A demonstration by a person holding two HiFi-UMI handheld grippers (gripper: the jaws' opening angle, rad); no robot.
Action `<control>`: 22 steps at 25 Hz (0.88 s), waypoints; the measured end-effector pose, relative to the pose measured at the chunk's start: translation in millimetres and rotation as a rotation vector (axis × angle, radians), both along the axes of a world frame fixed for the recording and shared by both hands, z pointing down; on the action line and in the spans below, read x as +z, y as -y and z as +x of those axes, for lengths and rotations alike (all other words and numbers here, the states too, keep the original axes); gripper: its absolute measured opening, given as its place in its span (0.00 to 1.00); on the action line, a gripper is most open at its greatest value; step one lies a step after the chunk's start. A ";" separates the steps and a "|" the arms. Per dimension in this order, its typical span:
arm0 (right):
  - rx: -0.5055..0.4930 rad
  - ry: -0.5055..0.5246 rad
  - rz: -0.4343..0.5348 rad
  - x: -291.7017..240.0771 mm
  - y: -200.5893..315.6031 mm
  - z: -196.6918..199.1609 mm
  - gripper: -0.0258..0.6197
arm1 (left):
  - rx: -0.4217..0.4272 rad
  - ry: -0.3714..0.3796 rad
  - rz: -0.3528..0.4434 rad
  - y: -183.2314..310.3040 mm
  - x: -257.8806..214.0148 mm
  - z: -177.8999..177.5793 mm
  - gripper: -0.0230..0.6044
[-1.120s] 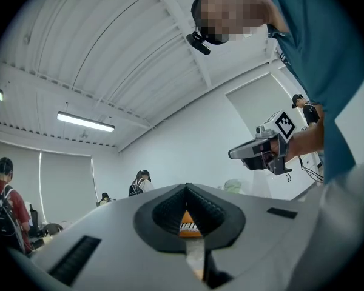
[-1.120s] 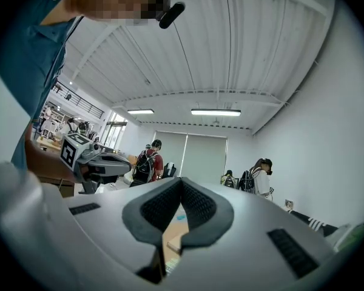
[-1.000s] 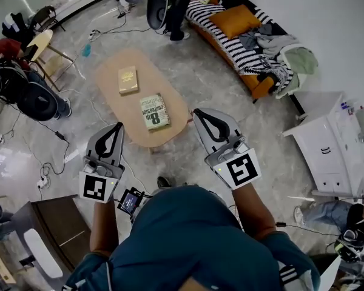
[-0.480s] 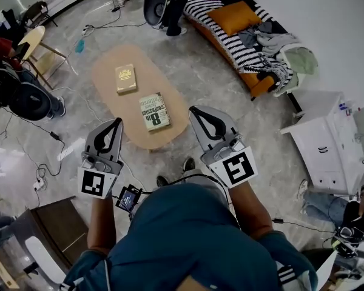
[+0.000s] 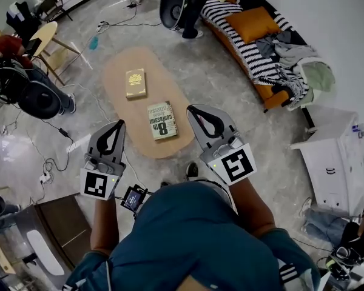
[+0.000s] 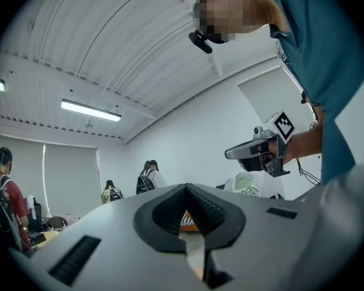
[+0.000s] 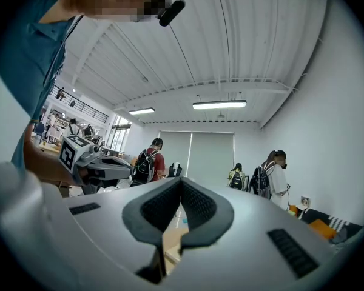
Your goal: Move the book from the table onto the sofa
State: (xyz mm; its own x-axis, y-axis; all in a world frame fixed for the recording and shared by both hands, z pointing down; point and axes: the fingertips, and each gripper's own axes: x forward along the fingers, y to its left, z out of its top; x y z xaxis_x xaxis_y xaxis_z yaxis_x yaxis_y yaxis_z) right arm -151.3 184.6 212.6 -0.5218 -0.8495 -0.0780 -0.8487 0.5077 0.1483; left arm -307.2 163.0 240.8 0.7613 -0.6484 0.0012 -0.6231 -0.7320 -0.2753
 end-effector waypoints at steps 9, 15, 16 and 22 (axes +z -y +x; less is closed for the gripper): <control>-0.095 0.016 -0.028 13.9 58.8 35.9 0.06 | -0.079 0.014 -0.015 35.1 8.6 40.9 0.04; -0.114 0.014 -0.054 25.1 98.1 36.1 0.06 | -0.117 0.038 -0.056 70.1 20.8 29.1 0.04; -0.113 0.013 -0.057 26.6 106.5 34.1 0.06 | -0.117 0.029 -0.056 79.0 21.8 27.1 0.04; -0.091 -0.028 -0.052 24.5 149.9 12.1 0.06 | -0.082 0.004 -0.069 131.4 27.3 9.8 0.04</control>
